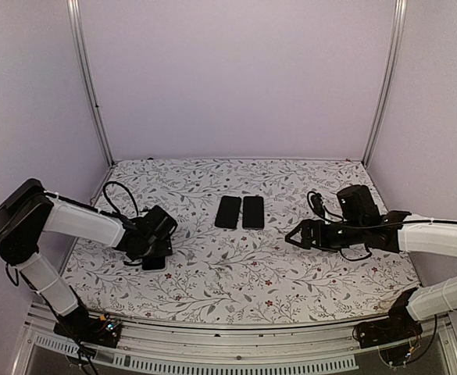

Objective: Take the phone out of the phone case
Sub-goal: Pick up the phone with the phone case from the corner of the board, then pass from the left arm to the right

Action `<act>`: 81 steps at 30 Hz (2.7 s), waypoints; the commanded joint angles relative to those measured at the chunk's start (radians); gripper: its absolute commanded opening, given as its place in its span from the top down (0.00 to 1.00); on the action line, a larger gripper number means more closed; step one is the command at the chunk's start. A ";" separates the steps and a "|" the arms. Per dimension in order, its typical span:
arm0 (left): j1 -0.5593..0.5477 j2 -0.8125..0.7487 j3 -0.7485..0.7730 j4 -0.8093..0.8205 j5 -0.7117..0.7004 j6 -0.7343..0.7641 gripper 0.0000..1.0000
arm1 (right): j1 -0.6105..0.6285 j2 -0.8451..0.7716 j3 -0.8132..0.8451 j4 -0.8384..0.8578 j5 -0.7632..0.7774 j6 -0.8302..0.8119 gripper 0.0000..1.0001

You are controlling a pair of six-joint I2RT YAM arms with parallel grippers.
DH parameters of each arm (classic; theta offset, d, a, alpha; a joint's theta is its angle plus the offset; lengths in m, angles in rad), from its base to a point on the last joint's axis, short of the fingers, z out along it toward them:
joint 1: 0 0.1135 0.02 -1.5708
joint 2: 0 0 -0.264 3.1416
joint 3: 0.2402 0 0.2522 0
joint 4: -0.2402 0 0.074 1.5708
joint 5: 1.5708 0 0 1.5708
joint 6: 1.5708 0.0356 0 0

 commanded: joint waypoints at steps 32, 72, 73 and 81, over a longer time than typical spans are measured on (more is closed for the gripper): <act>-0.425 -0.190 0.148 0.357 0.183 0.630 0.53 | 0.177 0.418 0.376 0.233 -0.166 0.138 0.07; -0.461 -0.120 0.207 0.408 0.246 0.648 0.04 | 0.185 0.361 0.314 0.303 -0.214 0.236 1.00; -0.457 -0.126 0.199 0.412 0.249 0.628 0.01 | 0.185 0.353 0.314 0.303 -0.202 0.234 1.00; -0.371 -0.211 0.108 0.454 0.359 0.486 0.01 | 0.185 0.253 0.285 0.324 -0.111 0.217 1.00</act>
